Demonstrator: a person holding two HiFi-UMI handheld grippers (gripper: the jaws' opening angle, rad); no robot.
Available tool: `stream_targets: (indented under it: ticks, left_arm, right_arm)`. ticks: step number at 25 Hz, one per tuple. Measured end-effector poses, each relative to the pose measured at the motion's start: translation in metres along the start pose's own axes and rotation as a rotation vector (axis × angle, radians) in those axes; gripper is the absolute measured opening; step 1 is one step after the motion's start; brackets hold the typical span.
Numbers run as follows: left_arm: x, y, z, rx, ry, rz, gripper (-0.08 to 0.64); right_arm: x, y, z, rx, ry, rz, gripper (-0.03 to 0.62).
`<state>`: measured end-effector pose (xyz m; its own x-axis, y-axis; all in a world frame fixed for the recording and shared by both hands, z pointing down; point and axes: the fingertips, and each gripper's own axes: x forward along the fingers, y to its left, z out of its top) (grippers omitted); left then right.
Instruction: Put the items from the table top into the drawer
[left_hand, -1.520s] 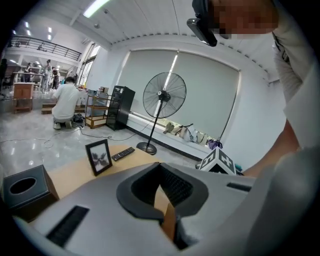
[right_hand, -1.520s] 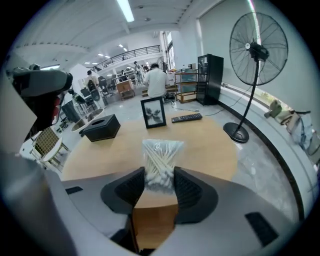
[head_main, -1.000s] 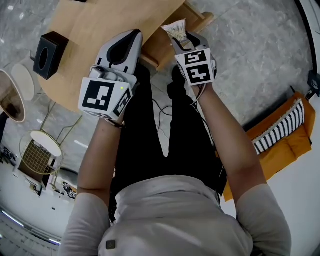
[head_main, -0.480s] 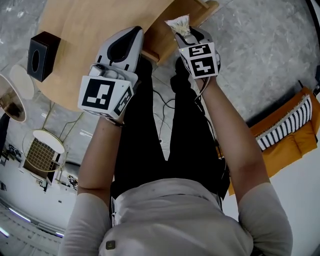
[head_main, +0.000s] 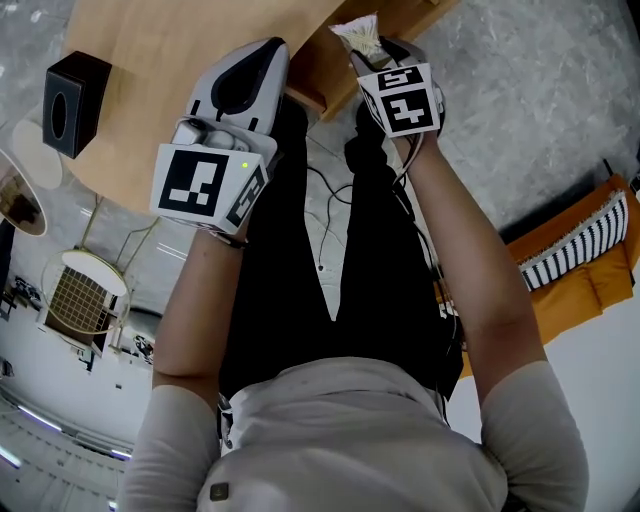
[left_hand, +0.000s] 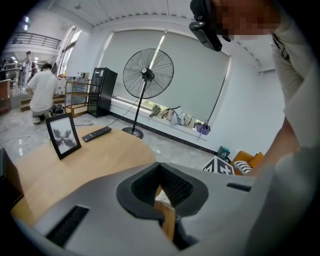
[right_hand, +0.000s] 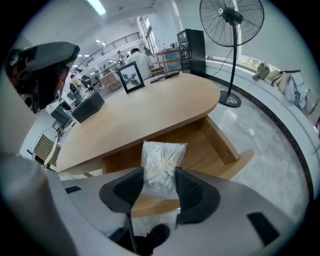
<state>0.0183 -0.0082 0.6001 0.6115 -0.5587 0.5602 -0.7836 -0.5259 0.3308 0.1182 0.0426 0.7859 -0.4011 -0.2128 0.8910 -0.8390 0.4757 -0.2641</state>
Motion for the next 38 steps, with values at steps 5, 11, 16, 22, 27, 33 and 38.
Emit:
stream_targets:
  ticks: [5,11,16,22,27,33,38]
  left_arm:
    - [-0.005,0.011,-0.001,-0.012,0.000,0.013,0.009]
    - [-0.012,0.011,0.005,-0.010,-0.007,0.010,0.009]
    - [-0.027,0.004,0.026,-0.002,-0.024,0.006,0.009]
    - [-0.059,-0.023,0.068,0.008,-0.054,-0.018,0.009]
    - [-0.099,-0.052,0.116,0.021,-0.105,-0.029,0.009]
    - [-0.170,-0.094,0.166,0.038,-0.148,-0.035,0.009]
    - [-0.224,-0.114,0.216,0.088,-0.225,-0.024,0.009]
  right_arm:
    - [0.008,0.003,0.006,0.014,-0.009,0.007,0.273]
    - [-0.002,0.008,0.013,0.005,-0.024,0.007,0.273]
    - [-0.032,0.012,0.028,-0.011,-0.052,-0.003,0.272]
    - [-0.102,0.037,0.068,-0.058,-0.124,0.004,0.272]
    - [-0.180,0.063,0.121,-0.097,-0.232,0.007,0.269]
    - [-0.294,0.118,0.177,-0.166,-0.385,0.025,0.250]
    - [-0.385,0.153,0.226,-0.251,-0.562,0.028,0.168]
